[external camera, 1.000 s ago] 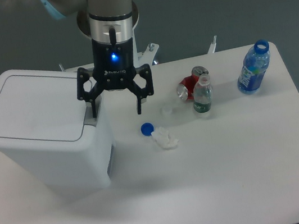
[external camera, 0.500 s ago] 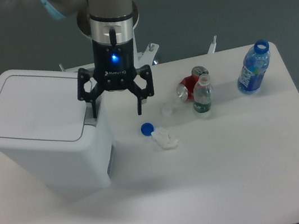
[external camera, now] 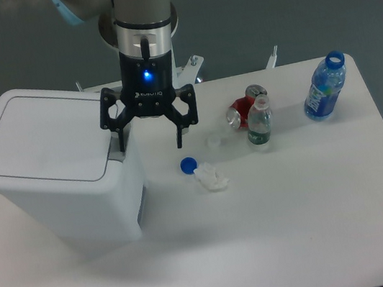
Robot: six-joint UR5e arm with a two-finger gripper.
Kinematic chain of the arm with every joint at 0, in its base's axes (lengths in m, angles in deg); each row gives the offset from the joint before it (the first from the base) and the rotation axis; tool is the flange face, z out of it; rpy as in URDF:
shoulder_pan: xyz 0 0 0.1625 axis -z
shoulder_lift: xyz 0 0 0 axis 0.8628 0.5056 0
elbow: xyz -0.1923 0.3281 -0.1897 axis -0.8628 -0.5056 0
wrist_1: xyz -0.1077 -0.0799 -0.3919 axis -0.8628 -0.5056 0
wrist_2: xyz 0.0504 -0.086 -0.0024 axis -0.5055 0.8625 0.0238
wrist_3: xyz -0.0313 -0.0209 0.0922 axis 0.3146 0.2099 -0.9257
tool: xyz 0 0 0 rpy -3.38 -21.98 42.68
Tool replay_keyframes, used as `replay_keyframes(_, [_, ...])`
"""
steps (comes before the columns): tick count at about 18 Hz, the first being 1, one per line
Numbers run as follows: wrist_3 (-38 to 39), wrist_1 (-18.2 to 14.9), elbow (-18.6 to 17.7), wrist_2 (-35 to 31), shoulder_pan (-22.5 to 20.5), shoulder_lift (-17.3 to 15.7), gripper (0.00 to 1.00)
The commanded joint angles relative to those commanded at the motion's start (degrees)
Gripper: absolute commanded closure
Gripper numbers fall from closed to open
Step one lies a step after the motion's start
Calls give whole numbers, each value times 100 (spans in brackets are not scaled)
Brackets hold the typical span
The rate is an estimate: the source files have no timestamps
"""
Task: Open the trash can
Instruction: 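Hold the gripper beside the trash can lid's hinge edge, then push the trash can lid up so it swings open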
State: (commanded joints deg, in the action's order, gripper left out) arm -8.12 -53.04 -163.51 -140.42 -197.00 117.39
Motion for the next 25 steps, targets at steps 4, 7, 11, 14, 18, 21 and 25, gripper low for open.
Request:
replay_keyframes(4, [-9,0,0,-9,0,0,0])
replay_keyframes(7, [-184,0,0,-17,0,0,0])
replay_keyframes(11, [-220,0,-26,-18,-9,0,0])
replay_keyframes(14, [-211,0,-26,-9,-17,0,0])
replay_keyframes(18, [-115,-9,44,105,-79,-35,0])
replay_keyframes(21, [-70,-9,53,377,-272,-105,0])
replay_keyframes(25, [-211,0,245,387,-448,-71,0])
